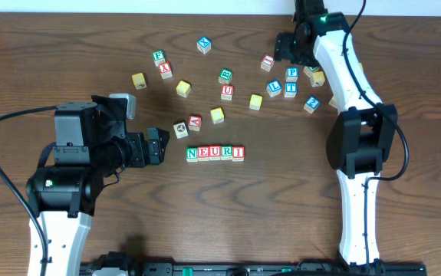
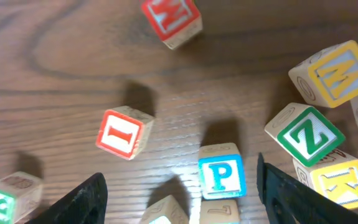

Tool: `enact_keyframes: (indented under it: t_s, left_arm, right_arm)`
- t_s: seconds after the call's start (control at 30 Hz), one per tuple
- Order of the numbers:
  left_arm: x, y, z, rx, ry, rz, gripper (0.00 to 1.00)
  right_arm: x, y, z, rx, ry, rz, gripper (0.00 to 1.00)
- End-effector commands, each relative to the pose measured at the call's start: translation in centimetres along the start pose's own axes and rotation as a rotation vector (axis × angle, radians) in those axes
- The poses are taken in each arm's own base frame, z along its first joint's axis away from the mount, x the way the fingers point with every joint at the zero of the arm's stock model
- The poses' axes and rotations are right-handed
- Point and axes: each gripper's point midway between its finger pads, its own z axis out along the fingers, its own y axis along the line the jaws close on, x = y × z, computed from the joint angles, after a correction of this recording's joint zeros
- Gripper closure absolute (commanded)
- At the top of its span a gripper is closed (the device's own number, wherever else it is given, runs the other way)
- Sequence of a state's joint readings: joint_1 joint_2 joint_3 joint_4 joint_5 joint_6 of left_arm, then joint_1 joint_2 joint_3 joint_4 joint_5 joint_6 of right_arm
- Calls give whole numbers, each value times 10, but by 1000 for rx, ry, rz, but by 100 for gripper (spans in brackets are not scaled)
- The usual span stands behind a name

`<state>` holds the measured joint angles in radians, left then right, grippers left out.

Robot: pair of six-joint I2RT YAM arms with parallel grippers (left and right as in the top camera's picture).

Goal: Spell out NEURIPS
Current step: 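Position the open right gripper over the blocks near the P block, then lower the open right gripper around the blue P block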

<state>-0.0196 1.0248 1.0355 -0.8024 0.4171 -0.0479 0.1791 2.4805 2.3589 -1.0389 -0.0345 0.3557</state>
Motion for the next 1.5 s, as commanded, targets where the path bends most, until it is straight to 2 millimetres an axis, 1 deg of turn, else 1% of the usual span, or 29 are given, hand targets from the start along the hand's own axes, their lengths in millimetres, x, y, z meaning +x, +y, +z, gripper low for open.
enact_keyframes:
  t_s: [0.0,0.07,0.1,0.27,0.43,0.57,0.87,1.0,1.27,1.47]
  left_arm:
    - [-6,-2,-5,7,-22,14,2]
    - [-6,-2,-5,8,-22,14,2]
    - [-6,-2,-5,8,-22,14,2]
    - [-6,-2,-5,7,-22,14,2]
    - [-6,-2,-5,7,-22,14,2]
    - [-6,-2,-5,8,-22,14,2]
    - [-6,-2,-5,8,-22,14,2]
    - [-6,-2,-5,7,-22,14,2]
    - [-6,-2,-5,7,-22,14,2]
    - [-6,-2,-5,8,-22,14,2]
  right_arm:
    - [-2,8,-2,-8,-6,-1,28]
    - [-1,3,-3,23,-2,0,29]
    - [0,0,-3,38,1,0,31]
    - [1,-15,-4,121,-4,-12,31]
    - [3,-19,-2,140,0,-23,31]
    - [8,-21,3,148,19,-39,31]
    - [25,-29,20,166,73,-145,34]
    - [29,-34,22,170,94,-191,34]
    - [34,-37,24,182,112,-201,35]
    - [43,-39,36,183,126,-204,36]
